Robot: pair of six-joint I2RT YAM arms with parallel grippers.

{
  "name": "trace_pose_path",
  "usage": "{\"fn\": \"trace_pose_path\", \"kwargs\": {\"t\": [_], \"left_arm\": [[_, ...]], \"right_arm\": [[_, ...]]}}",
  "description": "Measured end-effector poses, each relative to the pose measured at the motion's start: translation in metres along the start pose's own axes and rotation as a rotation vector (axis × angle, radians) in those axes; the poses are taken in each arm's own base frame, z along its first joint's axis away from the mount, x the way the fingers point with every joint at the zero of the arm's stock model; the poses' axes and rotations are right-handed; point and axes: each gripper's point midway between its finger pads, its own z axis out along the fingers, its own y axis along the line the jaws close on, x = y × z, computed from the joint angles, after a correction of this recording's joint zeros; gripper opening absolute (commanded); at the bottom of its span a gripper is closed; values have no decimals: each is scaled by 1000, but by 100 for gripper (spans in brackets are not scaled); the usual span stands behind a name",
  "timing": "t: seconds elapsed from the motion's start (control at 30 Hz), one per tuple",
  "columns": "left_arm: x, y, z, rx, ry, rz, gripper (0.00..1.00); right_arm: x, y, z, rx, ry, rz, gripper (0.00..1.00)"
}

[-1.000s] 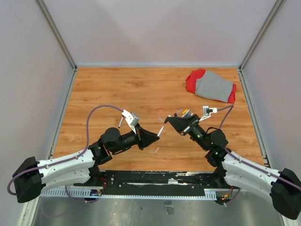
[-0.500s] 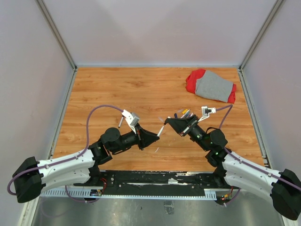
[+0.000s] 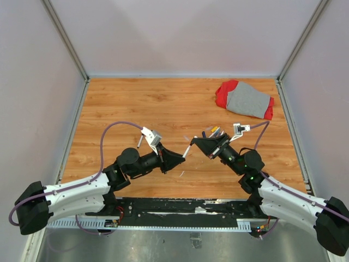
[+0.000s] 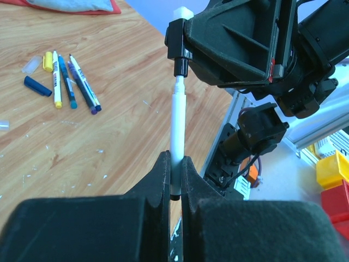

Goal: Insert the pens into the pen caps
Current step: Insert the pen cap onto the pen.

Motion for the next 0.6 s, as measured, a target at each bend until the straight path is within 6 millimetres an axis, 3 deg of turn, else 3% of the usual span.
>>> {"fn": "trace_pose_path", "kwargs": {"t": [0.6], "left_arm": [[1,0,0,-1,2,-2,0]], "right_arm": [[10,0,0,-14,48,2,1]]}}
